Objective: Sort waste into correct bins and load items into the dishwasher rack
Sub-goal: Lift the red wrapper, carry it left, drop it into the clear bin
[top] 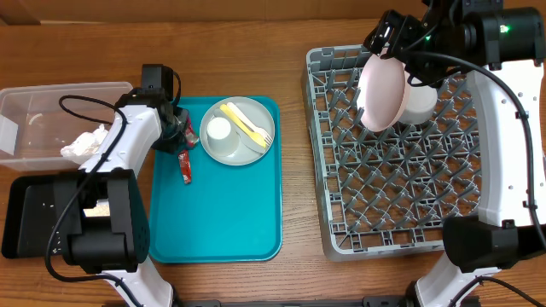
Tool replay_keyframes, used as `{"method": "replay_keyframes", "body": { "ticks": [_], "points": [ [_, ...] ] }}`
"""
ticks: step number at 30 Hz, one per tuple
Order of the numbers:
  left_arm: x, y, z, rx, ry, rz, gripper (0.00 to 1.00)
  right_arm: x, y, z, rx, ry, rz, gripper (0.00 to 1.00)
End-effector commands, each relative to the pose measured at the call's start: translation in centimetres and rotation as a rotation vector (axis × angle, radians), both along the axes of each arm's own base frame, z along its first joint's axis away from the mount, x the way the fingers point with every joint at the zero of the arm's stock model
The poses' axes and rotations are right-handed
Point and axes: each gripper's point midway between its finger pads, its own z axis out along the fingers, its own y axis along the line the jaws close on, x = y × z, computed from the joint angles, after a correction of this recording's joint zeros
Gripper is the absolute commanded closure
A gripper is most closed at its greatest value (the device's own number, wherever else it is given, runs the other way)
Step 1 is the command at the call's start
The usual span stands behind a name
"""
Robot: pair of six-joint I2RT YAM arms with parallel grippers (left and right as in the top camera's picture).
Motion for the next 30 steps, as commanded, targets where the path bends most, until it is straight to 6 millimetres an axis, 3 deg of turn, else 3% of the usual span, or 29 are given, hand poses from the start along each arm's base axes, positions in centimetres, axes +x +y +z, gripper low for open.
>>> {"method": "replay_keyframes", "body": {
  "ticks": [1, 5, 9, 12, 17, 19, 23, 26, 30],
  "points": [
    [-0.3, 0.8, -0.6, 0.050, 0.021, -0.052, 0.96, 0.0, -0.2, 0.3, -0.006, -0.013, -0.004, 0.00],
    [0.0, 0.8, -0.2, 0.072, 0.021, -0.123, 0.96, 0.0, -0.2, 0.3, -0.006, -0.013, -0.004, 0.00],
    [1.0, -0.8, 1.8, 0.018, -0.009, -0.272, 0.96, 0.0, -0.2, 0.3, -0.006, -0.013, -0.004, 0.00],
    [1.7, -1.1, 4.9, 0.013, -0.025, -0.307, 0.96, 0.0, -0.2, 0.3, -0.006, -0.013, -0.004, 0.00],
    [3.5, -0.4, 13.2, 0.065, -0.116, -0.385, 0.96, 0.0, -0.2, 0.3, -0.006, -0.013, -0.004, 0.00],
    [3.8, 0.8, 17.2, 0.091, -0.159, -0.383, 0.96, 0.0, -0.2, 0.3, -0.006, -0.013, -0.004, 0.00],
    [2.5, 4.2, 21.0, 0.109, -0.164, -0.305, 0.96, 0.0, -0.2, 0.3, -0.006, -0.013, -0.004, 0.00],
    [0.3, 7.7, 21.5, 0.131, -0.105, -0.220, 0.96, 0.0, -0.2, 0.3, -0.006, -0.013, -0.004, 0.00],
    [-2.5, 12.1, 20.3, 0.158, 0.001, -0.111, 0.96, 0.0, -0.2, 0.3, -0.006, -0.013, -0.004, 0.00]
  ]
}}
